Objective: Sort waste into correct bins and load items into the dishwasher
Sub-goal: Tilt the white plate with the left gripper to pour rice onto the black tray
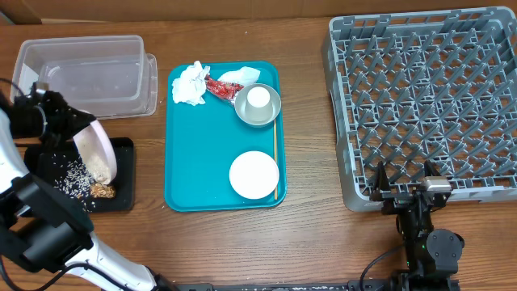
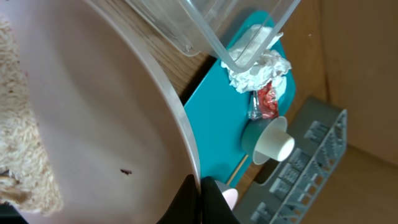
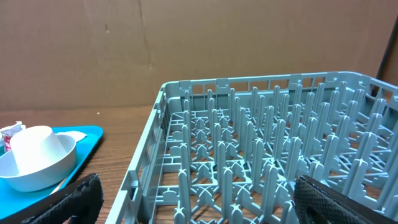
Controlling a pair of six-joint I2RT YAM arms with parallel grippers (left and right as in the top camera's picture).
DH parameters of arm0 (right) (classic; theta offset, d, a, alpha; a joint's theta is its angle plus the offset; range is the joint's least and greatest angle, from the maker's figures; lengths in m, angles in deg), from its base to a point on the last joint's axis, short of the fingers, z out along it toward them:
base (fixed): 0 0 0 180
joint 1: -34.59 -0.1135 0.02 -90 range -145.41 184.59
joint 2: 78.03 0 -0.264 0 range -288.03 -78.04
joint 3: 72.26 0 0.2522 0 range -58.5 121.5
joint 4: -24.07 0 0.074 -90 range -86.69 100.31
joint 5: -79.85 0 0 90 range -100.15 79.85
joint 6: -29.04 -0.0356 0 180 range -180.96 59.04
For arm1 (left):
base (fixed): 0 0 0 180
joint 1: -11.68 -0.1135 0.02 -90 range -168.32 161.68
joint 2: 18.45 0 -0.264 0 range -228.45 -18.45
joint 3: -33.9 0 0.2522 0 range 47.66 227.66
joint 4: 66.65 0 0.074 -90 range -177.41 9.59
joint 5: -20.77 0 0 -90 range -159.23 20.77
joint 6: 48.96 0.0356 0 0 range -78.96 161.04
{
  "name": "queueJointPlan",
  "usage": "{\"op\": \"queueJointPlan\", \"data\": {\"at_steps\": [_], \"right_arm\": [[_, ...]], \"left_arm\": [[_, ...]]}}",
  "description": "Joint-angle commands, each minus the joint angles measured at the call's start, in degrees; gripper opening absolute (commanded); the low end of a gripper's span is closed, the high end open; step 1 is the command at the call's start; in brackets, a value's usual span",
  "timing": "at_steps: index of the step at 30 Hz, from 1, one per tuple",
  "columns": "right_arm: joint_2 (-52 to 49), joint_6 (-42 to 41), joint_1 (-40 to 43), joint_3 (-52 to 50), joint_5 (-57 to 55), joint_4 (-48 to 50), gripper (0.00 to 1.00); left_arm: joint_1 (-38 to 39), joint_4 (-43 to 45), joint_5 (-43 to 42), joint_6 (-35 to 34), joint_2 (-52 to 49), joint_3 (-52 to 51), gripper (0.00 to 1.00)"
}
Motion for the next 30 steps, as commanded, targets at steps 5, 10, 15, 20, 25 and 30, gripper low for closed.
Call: {"op": "queueJointPlan", "data": {"at_steps": [5, 10, 15, 20, 25, 30], "right_arm": [[0.6, 0.2, 0.2, -0.6, 0.0, 0.4, 1.0], [0.6, 0.2, 0.2, -0.6, 0.0, 0.4, 1.0], [0.6, 0.2, 0.2, -0.6, 0.0, 0.4, 1.0], [0.6, 0.2, 0.2, -0.6, 0.0, 0.4, 1.0], [0.6, 0.2, 0.2, -0.6, 0.0, 0.4, 1.0], [0.6, 0.2, 0.2, -0.6, 0.0, 0.4, 1.0]], "left_arm": [[-6.7, -2.0, -14.4, 6.3, 1.7, 1.7, 0.04], [-11.0, -4.6, -19.3, 9.7, 1.7, 1.7, 0.04], [-14.3, -6.5, -19.7, 13.4, 1.7, 1.7, 0.04], [-17.9, -8.9, -25.0, 19.3, 1.6, 1.7, 0.04], [-21.0, -8.6, -24.6, 17.0, 1.6, 1.4, 0.04], [-22.2, -10.0, -25.7, 20.5, 1.6, 1.2, 0.04]]}}
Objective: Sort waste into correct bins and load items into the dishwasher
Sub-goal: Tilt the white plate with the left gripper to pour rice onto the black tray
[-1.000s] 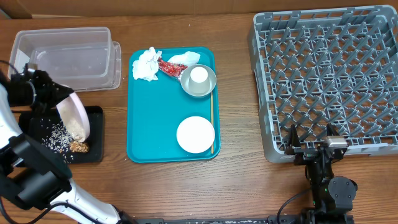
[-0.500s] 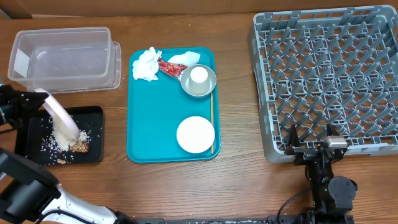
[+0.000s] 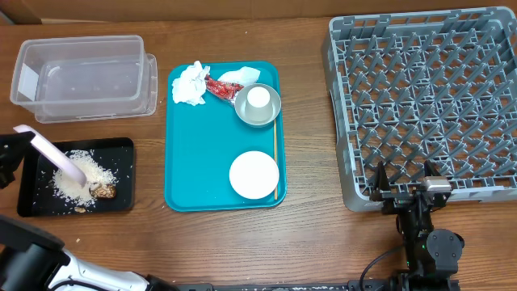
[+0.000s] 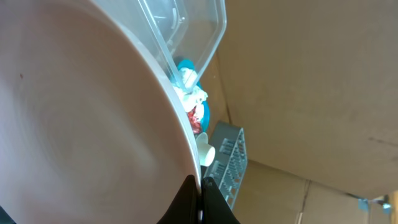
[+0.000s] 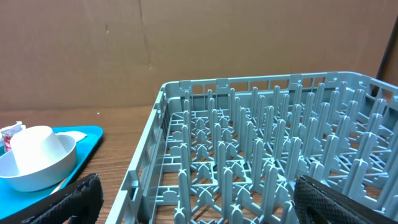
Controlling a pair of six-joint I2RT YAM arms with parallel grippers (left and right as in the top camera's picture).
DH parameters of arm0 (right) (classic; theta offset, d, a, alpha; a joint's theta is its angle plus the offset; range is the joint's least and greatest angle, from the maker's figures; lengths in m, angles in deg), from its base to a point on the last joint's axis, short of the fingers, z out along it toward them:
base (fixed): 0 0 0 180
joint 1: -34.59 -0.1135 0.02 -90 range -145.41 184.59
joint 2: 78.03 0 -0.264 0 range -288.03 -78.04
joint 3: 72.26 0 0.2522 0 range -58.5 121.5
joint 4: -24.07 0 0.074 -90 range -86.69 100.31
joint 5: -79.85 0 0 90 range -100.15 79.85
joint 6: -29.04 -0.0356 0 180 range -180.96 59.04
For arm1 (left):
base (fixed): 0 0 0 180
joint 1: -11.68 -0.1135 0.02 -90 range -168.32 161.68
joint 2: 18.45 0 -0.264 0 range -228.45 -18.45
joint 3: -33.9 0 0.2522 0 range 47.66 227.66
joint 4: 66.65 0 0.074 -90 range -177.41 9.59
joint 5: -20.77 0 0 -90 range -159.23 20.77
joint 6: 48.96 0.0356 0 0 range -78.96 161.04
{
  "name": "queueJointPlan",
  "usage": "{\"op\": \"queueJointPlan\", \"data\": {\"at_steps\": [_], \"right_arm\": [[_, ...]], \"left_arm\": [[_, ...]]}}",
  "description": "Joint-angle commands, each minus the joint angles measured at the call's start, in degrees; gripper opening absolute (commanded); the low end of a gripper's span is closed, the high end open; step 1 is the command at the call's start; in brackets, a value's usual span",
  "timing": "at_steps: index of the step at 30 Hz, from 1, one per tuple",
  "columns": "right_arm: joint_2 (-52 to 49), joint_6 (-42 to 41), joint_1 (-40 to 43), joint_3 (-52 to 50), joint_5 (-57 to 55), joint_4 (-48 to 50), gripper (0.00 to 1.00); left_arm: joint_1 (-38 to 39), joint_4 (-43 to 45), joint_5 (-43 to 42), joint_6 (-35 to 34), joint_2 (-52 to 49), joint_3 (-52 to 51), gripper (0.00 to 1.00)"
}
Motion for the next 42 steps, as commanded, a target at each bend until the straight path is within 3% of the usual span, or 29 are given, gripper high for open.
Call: {"op": "queueJointPlan", "data": {"at_steps": [1, 10, 13, 16, 19, 21, 24, 27, 31, 42], "right_arm": [[0.6, 0.2, 0.2, -0.6, 0.0, 0.3, 1.0], [0.6, 0.2, 0.2, -0.6, 0.0, 0.3, 1.0], [0.6, 0.2, 0.2, -0.6, 0.0, 0.3, 1.0], [0.6, 0.2, 0.2, -0.6, 0.0, 0.4, 1.0], [0.6, 0.2, 0.2, -0.6, 0.0, 0.3, 1.0], [0.6, 0.2, 0.2, -0.6, 0.0, 0.4, 1.0], [0.6, 0.2, 0.2, -0.6, 0.0, 0.3, 1.0], [0.6, 0.2, 0.2, -0.6, 0.0, 0.3, 1.0], [0.6, 0.2, 0.2, -0.6, 0.0, 0.3, 1.0], [0.6, 0.2, 0.2, -0.6, 0.0, 0.3, 1.0]], "left_arm": [[-0.4, 0.0, -3.4, 4.4, 1.6, 1.2, 0.04], [0.0, -1.0, -4.4, 6.0, 1.6, 1.1, 0.04], [0.0, -2.1, -2.2, 3.7, 1.6, 1.2, 0.04], [0.0, -2.1, -4.8, 9.0, 1.6, 1.1, 0.04], [0.0, -2.4, -3.2, 4.9, 1.6, 1.2, 0.04], [0.0, -2.1, -3.5, 8.5, 1.6, 1.2, 0.04], [0.3, -2.4, 3.3, 4.0, 1.6, 1.2, 0.04], [0.7, -4.8, -0.4, 10.1, 1.6, 1.2, 0.04], [2.1, -8.3, -3.0, 9.8, 2.0, 1.3, 0.04], [15.0, -8.3, 1.5, 8.7, 11.6, 1.3, 0.04]]}}
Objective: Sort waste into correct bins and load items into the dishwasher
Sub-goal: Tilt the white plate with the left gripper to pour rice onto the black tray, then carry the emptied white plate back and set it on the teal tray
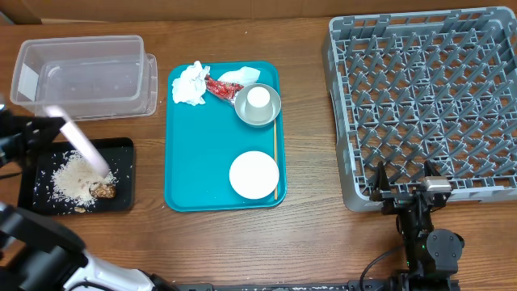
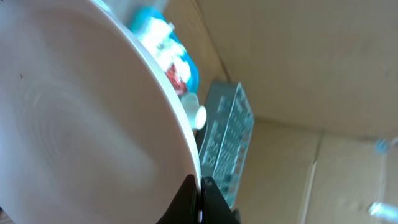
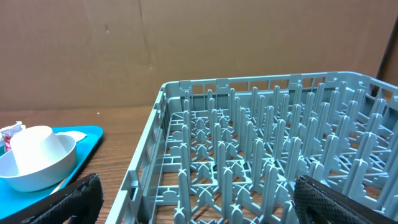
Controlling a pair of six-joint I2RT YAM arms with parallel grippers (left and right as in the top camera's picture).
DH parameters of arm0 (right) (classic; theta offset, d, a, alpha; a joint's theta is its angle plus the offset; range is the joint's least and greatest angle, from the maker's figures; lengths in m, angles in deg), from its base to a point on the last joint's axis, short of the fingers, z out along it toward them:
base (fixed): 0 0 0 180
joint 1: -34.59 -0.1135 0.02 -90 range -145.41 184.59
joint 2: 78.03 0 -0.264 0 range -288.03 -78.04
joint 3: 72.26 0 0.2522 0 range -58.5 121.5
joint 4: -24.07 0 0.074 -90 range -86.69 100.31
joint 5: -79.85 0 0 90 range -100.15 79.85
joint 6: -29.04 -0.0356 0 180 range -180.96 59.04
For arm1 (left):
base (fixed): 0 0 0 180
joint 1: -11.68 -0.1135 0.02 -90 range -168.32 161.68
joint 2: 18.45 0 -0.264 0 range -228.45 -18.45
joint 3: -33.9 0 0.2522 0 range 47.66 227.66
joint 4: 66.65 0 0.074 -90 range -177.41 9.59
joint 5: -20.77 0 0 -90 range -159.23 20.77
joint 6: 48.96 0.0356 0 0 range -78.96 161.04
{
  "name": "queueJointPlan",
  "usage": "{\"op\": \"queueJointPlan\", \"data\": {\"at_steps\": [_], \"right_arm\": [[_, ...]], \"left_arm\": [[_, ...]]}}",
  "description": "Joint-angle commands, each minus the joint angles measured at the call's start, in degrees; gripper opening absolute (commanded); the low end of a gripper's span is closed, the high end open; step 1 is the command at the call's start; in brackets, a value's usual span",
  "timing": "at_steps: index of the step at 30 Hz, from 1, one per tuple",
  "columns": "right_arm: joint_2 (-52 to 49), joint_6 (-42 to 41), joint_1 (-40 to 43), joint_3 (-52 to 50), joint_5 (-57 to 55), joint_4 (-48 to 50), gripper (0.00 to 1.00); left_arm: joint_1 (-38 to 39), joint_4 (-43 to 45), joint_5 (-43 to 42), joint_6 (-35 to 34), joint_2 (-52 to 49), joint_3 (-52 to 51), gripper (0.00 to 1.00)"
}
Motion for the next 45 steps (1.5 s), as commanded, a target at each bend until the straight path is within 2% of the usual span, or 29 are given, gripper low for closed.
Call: {"op": "queueJointPlan", "data": {"at_steps": [1, 8, 13, 19, 21, 24, 31, 38, 45], "right_arm": [[0.6, 0.2, 0.2, -0.6, 0.0, 0.4, 1.0], [0.6, 0.2, 0.2, -0.6, 0.0, 0.4, 1.0], [0.6, 0.2, 0.2, -0.6, 0.0, 0.4, 1.0], [0.6, 0.2, 0.2, -0.6, 0.0, 0.4, 1.0], [0.6, 0.2, 0.2, -0.6, 0.0, 0.4, 1.0], [0.6, 0.2, 0.2, -0.6, 0.0, 0.4, 1.0], [0.6, 0.2, 0.2, -0.6, 0.0, 0.4, 1.0], [0.6, 0.2, 0.2, -0.6, 0.0, 0.4, 1.0], [0.6, 0.2, 0.2, -0.6, 0.0, 0.4, 1.0]], "left_arm": [[5.6, -0.3, 1.7, 1.4, 5.3, 1.3, 0.04], [23.0, 0.3, 12.3, -3.1, 7.1, 1.2, 0.04], [37.4, 6.3, 24.9, -13.1, 7.1, 0.5, 0.04], [53.2, 13.3, 46.6, -27.5, 7.0, 0.4, 0.04], [57.7, 15.4, 51.5, -30.0, 6.7, 0.3, 0.04], [62.6, 17.8, 53.5, -31.2, 6.2, -0.3, 0.04], [67.3, 20.2, 60.0, -36.1, 1.8, -1.1, 0.04], [67.4, 21.9, 59.6, -38.1, -6.3, -1.1, 0.04], [67.5, 23.1, 54.5, -38.2, -14.1, -1.1, 0.04]]}}
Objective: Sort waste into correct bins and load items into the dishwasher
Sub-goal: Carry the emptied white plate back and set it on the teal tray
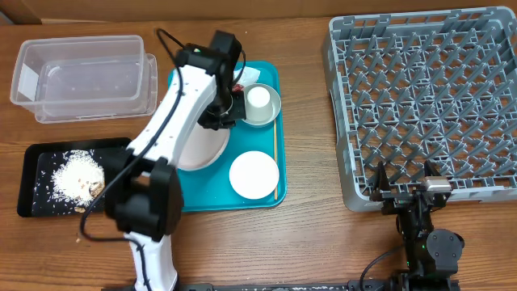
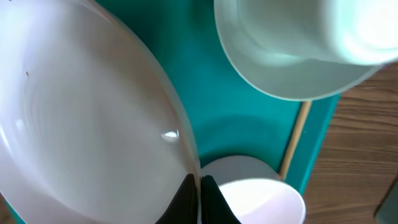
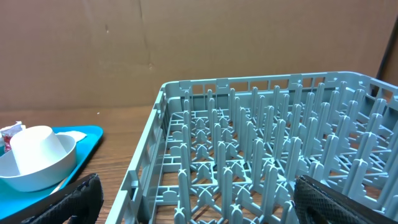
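Observation:
My left gripper (image 1: 220,113) is shut on the rim of an empty pink plate (image 1: 196,149), which hangs low over the left half of the teal tray (image 1: 179,198). In the left wrist view the plate (image 2: 81,112) fills the left side, with the black fingertips (image 2: 208,202) pinching its edge. On the tray are a metal bowl (image 1: 263,115) with a white cup (image 1: 258,98) in it, a white disc (image 1: 254,175) and a wooden chopstick (image 1: 275,153). My right gripper (image 3: 199,205) is open at the front of the grey dish rack (image 1: 424,105).
A black tray (image 1: 36,190) with spilled rice and food scraps sits at the left. Behind it is a clear plastic bin (image 1: 85,77). A red wrapper (image 1: 239,83) shows beside my left arm, which covers the tray's back left corner.
My left gripper was at the far left with the plate tilted above the black tray. Now it holds the plate over the teal tray, beside the bowl. The right arm has not moved.
The plate was tilted over the black tray with rice and scraps on it. Then it stood on edge there, with the rice heaped on the black tray. It was still over that tray, empty, and now it is over the teal tray.

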Controlling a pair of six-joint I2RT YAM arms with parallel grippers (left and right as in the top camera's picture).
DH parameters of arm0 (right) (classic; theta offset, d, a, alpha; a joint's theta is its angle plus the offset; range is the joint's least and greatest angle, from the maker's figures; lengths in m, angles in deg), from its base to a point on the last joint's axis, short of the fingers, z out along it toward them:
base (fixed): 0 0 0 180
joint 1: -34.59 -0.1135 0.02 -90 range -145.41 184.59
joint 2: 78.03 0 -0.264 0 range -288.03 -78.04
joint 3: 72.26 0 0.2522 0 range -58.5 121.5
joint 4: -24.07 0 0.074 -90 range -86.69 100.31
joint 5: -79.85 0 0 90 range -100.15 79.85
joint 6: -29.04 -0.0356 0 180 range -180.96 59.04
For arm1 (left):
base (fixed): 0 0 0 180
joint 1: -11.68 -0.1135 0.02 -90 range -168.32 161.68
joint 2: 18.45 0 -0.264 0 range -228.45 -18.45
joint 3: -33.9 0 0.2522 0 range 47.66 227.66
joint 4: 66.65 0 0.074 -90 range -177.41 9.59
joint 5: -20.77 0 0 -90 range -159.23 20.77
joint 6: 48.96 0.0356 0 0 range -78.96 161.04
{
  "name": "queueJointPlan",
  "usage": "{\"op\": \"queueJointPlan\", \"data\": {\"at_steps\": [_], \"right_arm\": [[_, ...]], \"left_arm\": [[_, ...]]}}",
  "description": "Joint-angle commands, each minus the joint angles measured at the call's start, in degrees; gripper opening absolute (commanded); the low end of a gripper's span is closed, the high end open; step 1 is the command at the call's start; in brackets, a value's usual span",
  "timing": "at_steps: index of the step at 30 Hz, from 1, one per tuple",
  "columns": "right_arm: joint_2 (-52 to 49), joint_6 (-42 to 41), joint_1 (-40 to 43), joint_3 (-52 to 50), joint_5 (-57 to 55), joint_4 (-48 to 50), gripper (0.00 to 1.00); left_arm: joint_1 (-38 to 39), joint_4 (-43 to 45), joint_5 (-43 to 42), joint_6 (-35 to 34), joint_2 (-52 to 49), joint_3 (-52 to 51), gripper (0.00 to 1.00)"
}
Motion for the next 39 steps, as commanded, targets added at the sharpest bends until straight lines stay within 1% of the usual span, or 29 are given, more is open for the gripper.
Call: {"op": "queueJointPlan", "data": {"at_steps": [1, 8, 9, 10, 11, 12, 13, 14, 15, 16, 18, 19, 22, 27, 30, 31, 33, 37, 39], "right_arm": [[0.6, 0.2, 0.2, -0.6, 0.0, 0.4, 1.0], [0.6, 0.2, 0.2, -0.6, 0.0, 0.4, 1.0], [0.6, 0.2, 0.2, -0.6, 0.0, 0.4, 1.0], [0.6, 0.2, 0.2, -0.6, 0.0, 0.4, 1.0], [0.6, 0.2, 0.2, -0.6, 0.0, 0.4, 1.0], [0.6, 0.2, 0.2, -0.6, 0.0, 0.4, 1.0], [0.6, 0.2, 0.2, -0.6, 0.0, 0.4, 1.0], [0.6, 0.2, 0.2, -0.6, 0.0, 0.4, 1.0], [0.6, 0.2, 0.2, -0.6, 0.0, 0.4, 1.0], [0.6, 0.2, 0.2, -0.6, 0.0, 0.4, 1.0], [0.6, 0.2, 0.2, -0.6, 0.0, 0.4, 1.0], [0.6, 0.2, 0.2, -0.6, 0.0, 0.4, 1.0], [0.6, 0.2, 0.2, -0.6, 0.0, 0.4, 1.0], [0.6, 0.2, 0.2, -0.6, 0.0, 0.4, 1.0], [0.6, 0.2, 0.2, -0.6, 0.0, 0.4, 1.0], [0.6, 0.2, 0.2, -0.6, 0.0, 0.4, 1.0], [0.6, 0.2, 0.2, -0.6, 0.0, 0.4, 1.0], [0.6, 0.2, 0.2, -0.6, 0.0, 0.4, 1.0], [0.6, 0.2, 0.2, -0.6, 0.0, 0.4, 1.0]], "left_arm": [[0.2, 0.4, -2.1, -1.4, -2.6, -0.6, 0.04], [0.5, 1.7, -2.3, -1.4, -4.3, -0.6, 0.04], [0.4, 1.6, -2.3, -1.4, -4.3, -0.6, 0.06], [0.4, 1.6, -2.3, -1.4, -4.3, -0.6, 0.19], [0.4, 1.5, -2.3, -1.4, -4.3, -0.6, 0.28], [0.4, 1.4, -2.3, -1.4, -4.3, -0.6, 0.34], [0.4, 1.2, -2.4, -1.4, -4.3, -0.6, 0.45], [0.4, 0.9, -2.8, -1.4, -4.2, -0.5, 0.61], [0.3, 0.4, -3.7, -1.2, -4.2, -0.5, 0.69], [0.3, 0.0, -4.9, -0.5, -4.1, -0.4, 0.7], [0.0, -1.4, -6.4, 1.1, -4.1, 0.4, 0.68], [-0.1, -2.3, -6.3, 1.2, -4.1, 1.2, 0.65], [-1.0, -4.1, -4.1, 1.2, -4.1, 5.6, 0.61], [-3.8, -4.1, -4.0, 1.2, -4.1, 13.6, 0.59], [-6.2, -2.4, -4.0, -2.1, -4.1, 16.8, 0.55], [-7.0, -1.1, -4.0, -3.8, -4.1, 17.2, 0.55], [-8.4, 1.7, -3.6, -4.5, -4.1, 17.2, 0.61], [-10.0, 5.9, 4.8, -4.0, -4.7, 17.0, 0.63], [-10.2, 8.0, 8.5, -1.0, -5.2, 17.1, 0.62]]}}
